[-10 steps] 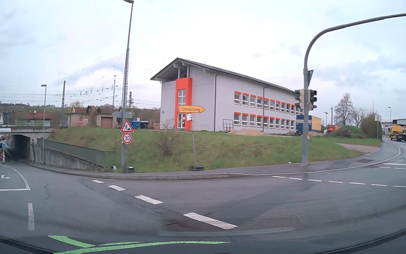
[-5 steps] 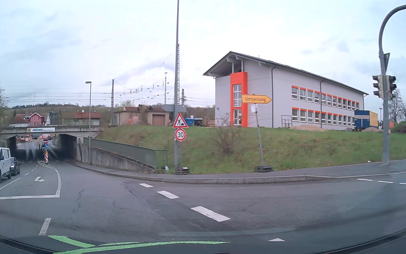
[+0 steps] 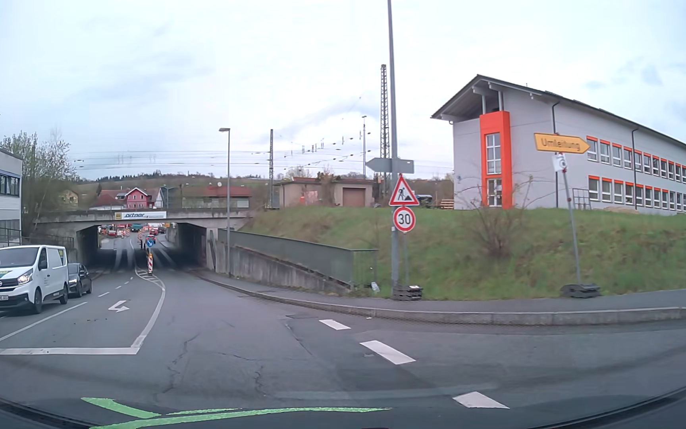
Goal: Follow the waypoints while adhering to traffic rules and regulations
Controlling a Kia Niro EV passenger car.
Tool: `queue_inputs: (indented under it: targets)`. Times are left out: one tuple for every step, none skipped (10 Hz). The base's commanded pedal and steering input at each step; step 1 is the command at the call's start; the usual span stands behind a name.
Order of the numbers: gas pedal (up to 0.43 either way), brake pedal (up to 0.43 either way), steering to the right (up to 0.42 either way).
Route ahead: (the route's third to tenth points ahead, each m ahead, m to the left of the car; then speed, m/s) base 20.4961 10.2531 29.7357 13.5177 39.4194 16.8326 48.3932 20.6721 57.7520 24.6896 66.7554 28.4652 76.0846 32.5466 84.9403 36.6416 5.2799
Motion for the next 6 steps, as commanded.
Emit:
queue_inputs:
  targets:
    - [0.11, 0.0, -0.24]
    - [0.067, 0.0, -0.222]
    - [0.0, 0.0, -0.204]
    - [0.0, 0.0, -0.19]
    - [0.0, 0.0, -0.18]
    - [0.0, 0.0, -0.169]
